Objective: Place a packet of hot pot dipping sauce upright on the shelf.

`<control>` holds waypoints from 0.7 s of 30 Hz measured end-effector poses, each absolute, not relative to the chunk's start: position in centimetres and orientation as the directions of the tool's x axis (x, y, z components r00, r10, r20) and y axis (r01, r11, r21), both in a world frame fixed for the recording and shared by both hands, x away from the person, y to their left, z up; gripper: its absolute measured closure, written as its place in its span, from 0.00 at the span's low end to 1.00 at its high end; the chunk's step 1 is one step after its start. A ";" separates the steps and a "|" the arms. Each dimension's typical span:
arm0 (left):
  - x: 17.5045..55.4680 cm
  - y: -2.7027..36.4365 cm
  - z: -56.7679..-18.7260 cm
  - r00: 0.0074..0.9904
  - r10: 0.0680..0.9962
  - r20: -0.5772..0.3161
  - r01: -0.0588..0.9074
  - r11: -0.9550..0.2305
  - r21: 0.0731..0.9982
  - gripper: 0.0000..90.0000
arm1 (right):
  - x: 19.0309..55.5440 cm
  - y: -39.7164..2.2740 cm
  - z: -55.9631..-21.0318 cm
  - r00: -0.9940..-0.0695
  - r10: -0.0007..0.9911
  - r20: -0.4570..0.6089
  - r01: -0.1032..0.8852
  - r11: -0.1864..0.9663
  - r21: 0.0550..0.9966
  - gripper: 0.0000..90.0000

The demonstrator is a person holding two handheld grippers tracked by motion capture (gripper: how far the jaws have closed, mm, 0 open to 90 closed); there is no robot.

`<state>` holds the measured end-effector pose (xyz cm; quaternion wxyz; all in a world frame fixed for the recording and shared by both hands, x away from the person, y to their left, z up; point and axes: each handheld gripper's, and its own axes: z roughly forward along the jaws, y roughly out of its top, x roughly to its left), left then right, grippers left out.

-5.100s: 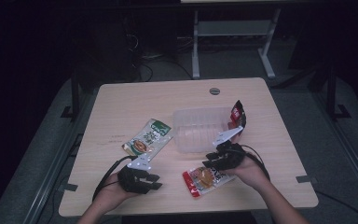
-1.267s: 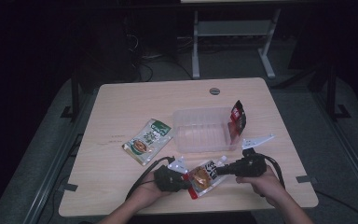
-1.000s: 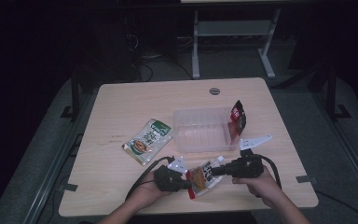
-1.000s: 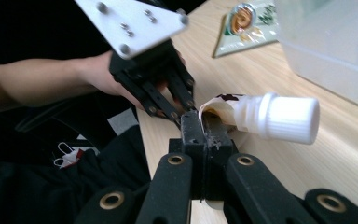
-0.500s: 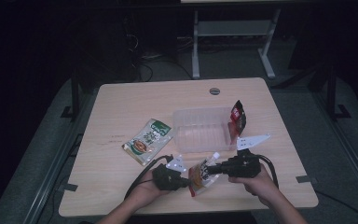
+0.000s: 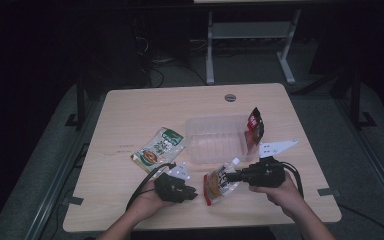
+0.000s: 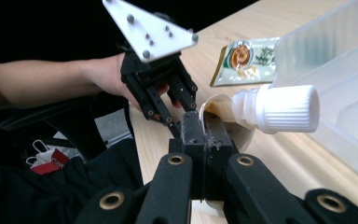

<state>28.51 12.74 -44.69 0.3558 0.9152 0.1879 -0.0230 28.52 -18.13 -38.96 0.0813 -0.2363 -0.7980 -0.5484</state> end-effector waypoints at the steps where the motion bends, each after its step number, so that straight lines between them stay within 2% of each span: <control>1: 28.6 12.9 -44.7 0.928 0.329 -0.175 0.361 -0.677 0.642 0.82 | 28.6 -18.2 -38.7 -0.875 0.290 0.387 0.465 0.286 0.838 1.00; 12: 28.7 13.7 -44.7 0.922 0.346 -0.175 0.374 -0.673 0.639 0.66 | 29.4 -19.0 -35.7 -0.895 0.316 0.314 0.405 0.281 0.870 1.00; 21: 28.9 14.1 -44.6 0.914 0.361 -0.184 0.390 -0.663 0.639 0.62 | 31.2 -19.9 -33.6 -0.895 0.343 0.284 0.382 0.265 0.885 1.00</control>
